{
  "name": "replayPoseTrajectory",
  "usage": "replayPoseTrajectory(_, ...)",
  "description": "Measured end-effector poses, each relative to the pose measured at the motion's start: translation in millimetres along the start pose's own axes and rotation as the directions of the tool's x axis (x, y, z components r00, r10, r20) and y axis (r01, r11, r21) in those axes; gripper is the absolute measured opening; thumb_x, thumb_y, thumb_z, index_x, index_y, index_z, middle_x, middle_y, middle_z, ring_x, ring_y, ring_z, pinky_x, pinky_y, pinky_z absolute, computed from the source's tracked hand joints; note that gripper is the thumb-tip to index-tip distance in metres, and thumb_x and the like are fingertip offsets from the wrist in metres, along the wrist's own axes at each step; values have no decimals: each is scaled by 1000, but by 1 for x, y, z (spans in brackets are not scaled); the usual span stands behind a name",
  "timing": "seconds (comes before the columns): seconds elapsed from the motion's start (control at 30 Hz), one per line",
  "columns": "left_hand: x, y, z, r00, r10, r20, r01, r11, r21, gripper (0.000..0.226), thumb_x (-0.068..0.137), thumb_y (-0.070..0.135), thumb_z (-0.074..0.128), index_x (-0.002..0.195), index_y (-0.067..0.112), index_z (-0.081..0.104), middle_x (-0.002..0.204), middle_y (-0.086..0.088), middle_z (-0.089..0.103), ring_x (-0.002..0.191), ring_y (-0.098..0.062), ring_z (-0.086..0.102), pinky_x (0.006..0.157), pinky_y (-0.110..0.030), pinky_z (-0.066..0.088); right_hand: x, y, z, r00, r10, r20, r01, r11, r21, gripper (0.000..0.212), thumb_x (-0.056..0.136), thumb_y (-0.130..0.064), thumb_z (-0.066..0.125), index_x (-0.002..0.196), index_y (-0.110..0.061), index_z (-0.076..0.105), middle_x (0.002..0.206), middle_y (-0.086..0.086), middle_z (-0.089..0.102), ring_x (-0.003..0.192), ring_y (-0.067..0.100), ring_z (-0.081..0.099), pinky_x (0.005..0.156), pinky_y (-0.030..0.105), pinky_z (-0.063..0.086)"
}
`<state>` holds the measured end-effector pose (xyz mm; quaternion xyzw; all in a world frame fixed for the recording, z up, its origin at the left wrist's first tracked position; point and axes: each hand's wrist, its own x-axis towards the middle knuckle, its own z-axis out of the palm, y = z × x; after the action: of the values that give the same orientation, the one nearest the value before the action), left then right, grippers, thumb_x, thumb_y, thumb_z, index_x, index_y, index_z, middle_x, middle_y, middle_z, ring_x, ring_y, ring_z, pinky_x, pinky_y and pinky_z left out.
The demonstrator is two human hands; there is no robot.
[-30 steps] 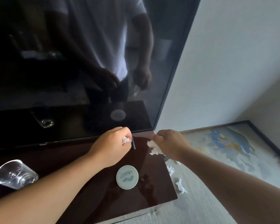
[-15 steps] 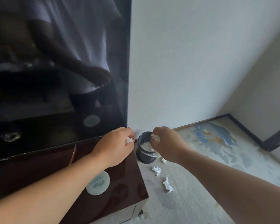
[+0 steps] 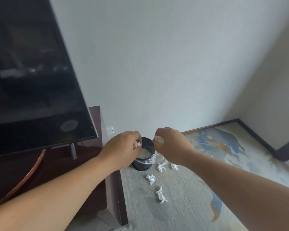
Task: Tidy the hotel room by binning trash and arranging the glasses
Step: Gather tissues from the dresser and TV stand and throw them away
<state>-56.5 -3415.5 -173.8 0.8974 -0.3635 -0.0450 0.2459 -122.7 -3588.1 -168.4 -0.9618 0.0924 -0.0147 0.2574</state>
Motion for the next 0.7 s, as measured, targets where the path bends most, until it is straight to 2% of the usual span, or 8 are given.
replayPoseTrajectory(0.13,21,14,12,1000,26,9,-26,1000,10,9,91,22,49,88,19,56,86,6,55,78,-15,51,60,-24,36,4,19,-13,1000,-1,-18,1,1000,9,13,90,-24,50,90,-16,60,93,0,61,80,18,56,65,31,45)
replayPoseTrajectory(0.27,43,15,21,999,32,26,-33,999,20,9,91,24,48,87,19,55,86,4,56,78,-17,52,64,-31,40,17,33,-17,1000,4,-12,-4,1000,20,13,90,-24,50,93,-17,61,93,0,60,80,17,55,60,26,41)
replayPoseTrajectory(0.53,115,0,24,997,72,9,-72,997,-32,19,95,31,48,81,19,50,80,3,55,76,-18,52,64,-32,40,72,51,-30,999,44,-3,-44,999,0,13,90,-26,50,91,-17,60,91,-1,59,79,17,57,67,31,48)
replayPoseTrajectory(0.7,159,-15,22,997,84,-3,-84,995,-57,25,96,34,46,82,15,54,75,4,54,74,-18,53,63,-32,40,114,58,-38,999,51,0,-51,998,-26,8,90,-27,51,89,-23,57,91,-4,56,77,13,53,58,22,37)
